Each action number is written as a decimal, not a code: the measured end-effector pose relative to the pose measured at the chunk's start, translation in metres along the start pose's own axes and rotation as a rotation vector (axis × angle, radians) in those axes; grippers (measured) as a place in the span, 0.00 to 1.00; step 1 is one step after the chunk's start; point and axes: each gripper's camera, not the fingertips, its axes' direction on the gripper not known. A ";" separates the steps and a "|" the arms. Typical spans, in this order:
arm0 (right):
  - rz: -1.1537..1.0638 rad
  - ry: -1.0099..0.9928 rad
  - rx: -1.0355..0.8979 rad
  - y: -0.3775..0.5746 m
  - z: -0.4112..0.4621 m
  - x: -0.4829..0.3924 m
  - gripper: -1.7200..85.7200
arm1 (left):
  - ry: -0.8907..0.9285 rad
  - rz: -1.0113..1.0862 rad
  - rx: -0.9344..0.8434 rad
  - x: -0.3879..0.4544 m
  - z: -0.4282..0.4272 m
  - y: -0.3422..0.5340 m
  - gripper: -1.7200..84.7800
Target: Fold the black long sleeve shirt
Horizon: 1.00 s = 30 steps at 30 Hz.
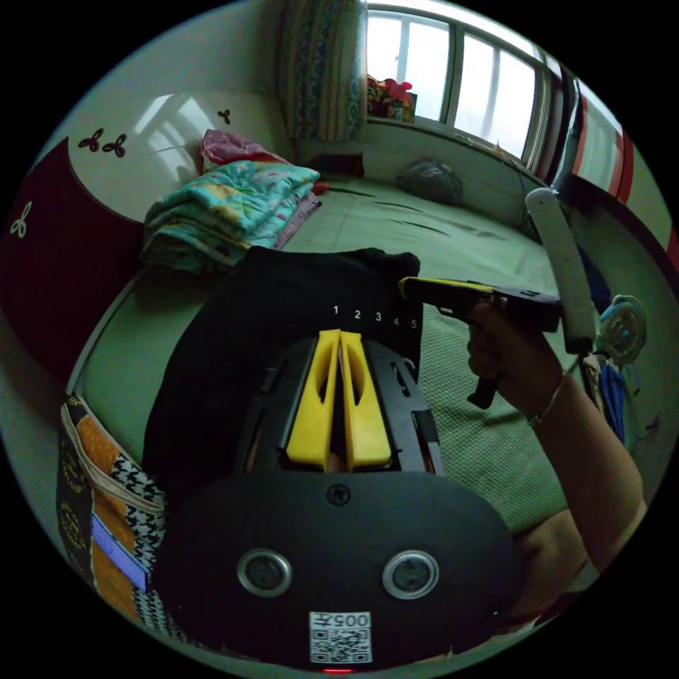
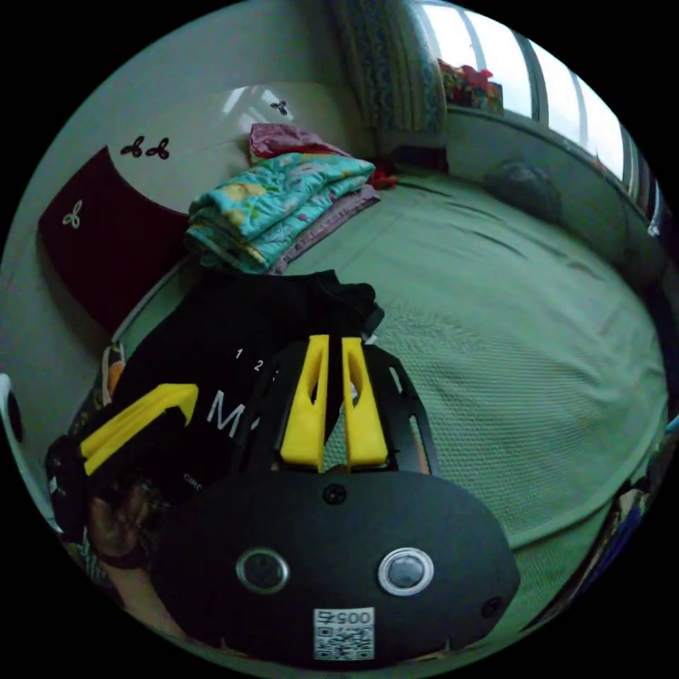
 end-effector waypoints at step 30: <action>0.362 0.353 -0.369 0.087 0.037 0.166 0.15 | 0.199 0.154 -0.218 0.182 0.185 -0.039 0.06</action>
